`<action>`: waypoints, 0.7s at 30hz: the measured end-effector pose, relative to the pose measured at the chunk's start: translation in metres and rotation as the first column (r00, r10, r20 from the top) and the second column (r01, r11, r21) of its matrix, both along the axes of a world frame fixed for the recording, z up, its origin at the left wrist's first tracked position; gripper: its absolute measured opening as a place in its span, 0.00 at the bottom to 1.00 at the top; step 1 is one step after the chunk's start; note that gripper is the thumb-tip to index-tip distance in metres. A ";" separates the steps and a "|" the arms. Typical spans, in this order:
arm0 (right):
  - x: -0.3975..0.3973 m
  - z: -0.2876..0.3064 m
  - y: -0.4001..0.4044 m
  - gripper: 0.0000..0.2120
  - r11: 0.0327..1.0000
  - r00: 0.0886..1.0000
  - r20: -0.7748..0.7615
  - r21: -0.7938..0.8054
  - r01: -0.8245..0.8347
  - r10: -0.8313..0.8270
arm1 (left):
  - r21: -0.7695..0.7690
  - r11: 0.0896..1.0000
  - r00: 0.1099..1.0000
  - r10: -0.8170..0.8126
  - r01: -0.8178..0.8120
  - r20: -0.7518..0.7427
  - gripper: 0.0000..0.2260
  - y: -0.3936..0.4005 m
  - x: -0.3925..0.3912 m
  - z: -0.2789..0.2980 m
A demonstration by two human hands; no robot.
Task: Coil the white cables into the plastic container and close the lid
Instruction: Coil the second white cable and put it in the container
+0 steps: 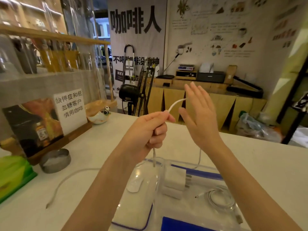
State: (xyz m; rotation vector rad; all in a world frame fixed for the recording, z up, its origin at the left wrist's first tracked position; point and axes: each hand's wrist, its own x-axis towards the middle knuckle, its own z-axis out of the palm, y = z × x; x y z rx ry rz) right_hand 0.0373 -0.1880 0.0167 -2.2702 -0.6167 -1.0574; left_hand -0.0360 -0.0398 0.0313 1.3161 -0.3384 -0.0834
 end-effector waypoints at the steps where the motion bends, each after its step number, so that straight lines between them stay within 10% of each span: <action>1: -0.001 0.000 -0.002 0.22 0.999 1.000 0.018 -0.037 -0.017 0.018 | -0.035 0.998 0.998 -0.055 0.055 -0.007 0.11 -0.007 0.001 0.004; 6: -0.008 0.000 -0.022 0.20 0.984 0.998 0.031 0.165 -0.066 0.062 | -0.183 0.957 0.973 -0.230 0.224 -0.010 0.11 -0.024 0.002 0.014; 16: -0.015 0.002 -0.053 0.14 0.908 0.997 -0.057 0.418 -0.023 0.051 | 0.250 0.887 0.918 -0.395 0.389 -0.027 0.11 -0.045 0.005 0.010; 21: -0.014 -0.008 -0.052 0.11 0.934 0.980 -0.182 0.357 -0.010 0.080 | 0.059 0.835 0.837 -0.547 0.546 -0.006 0.11 -0.046 0.010 0.009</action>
